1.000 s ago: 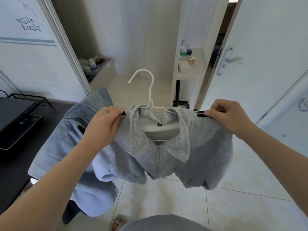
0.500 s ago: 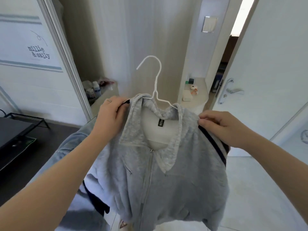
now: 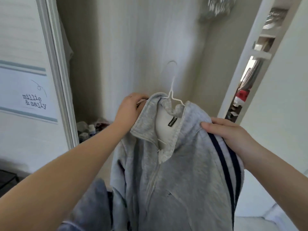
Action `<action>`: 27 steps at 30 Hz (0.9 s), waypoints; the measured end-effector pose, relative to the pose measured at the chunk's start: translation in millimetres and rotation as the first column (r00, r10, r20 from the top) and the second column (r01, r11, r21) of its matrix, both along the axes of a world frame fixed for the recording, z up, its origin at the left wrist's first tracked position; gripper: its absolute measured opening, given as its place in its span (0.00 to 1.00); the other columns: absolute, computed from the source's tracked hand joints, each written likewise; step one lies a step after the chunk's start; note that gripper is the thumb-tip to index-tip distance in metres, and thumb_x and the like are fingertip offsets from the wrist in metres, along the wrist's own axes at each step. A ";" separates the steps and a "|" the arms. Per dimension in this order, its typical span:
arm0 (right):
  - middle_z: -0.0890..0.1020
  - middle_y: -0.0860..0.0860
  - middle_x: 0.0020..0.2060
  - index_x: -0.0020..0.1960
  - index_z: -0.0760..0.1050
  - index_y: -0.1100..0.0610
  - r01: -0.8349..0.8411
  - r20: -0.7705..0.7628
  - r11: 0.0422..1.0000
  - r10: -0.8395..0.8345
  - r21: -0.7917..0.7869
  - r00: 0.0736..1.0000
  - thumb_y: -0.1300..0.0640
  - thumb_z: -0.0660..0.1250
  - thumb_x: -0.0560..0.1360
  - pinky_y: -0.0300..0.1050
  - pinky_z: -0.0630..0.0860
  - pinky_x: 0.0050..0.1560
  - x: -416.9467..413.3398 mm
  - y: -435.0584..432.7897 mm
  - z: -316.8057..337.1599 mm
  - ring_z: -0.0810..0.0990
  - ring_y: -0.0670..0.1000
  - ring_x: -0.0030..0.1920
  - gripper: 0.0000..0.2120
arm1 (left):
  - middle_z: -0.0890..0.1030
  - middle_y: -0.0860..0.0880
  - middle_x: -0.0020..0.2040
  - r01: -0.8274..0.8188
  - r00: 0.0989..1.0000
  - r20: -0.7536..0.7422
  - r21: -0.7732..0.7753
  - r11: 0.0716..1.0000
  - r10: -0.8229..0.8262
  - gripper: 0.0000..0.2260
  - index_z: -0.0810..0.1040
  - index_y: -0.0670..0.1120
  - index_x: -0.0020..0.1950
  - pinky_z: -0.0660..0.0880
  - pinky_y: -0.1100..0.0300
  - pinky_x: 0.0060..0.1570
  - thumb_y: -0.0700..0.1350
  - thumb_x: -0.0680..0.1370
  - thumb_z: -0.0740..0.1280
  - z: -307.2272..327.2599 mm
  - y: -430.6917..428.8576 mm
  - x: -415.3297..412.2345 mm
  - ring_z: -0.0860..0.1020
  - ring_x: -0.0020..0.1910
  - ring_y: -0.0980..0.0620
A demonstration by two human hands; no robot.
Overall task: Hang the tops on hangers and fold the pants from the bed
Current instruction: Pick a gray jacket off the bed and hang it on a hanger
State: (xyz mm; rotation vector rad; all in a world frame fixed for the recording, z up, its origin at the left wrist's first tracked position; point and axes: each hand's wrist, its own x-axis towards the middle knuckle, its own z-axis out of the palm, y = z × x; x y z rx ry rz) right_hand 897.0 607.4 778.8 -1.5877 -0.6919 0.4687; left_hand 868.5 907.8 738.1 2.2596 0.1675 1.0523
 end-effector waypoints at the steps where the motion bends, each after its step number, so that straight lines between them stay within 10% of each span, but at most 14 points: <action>1: 0.88 0.54 0.46 0.47 0.87 0.48 0.009 0.002 1.000 -0.009 0.029 1.000 0.49 0.75 0.67 0.41 0.82 0.36 6.3 17.9 6.5 0.88 0.54 0.44 0.09 | 0.82 0.47 0.58 -0.016 1.000 0.025 -0.045 0.999 0.017 0.10 0.83 0.46 0.60 0.71 0.62 0.54 0.44 0.82 0.65 8.2 13.3 7.1 0.78 0.57 0.48; 15: 0.85 0.58 0.40 0.51 0.78 0.64 0.218 0.116 0.947 -0.250 0.236 0.961 0.56 0.66 0.81 0.46 0.82 0.37 93.7 198.8 88.5 0.85 0.54 0.37 0.10 | 0.83 0.59 0.45 0.310 0.947 0.091 -0.010 0.951 -0.308 0.01 0.81 0.55 0.49 0.70 0.73 0.47 0.49 0.79 0.70 99.7 84.7 22.9 0.79 0.47 0.63; 27: 0.83 0.60 0.40 0.48 0.76 0.63 0.173 0.314 0.903 -0.309 0.392 0.898 0.58 0.66 0.80 0.50 0.81 0.41 189.0 308.7 259.9 0.83 0.57 0.38 0.07 | 0.74 0.60 0.64 0.179 0.983 0.022 0.095 0.979 -0.181 0.32 0.66 0.61 0.68 0.74 0.59 0.58 0.66 0.68 0.74 197.7 101.9 100.6 0.75 0.61 0.60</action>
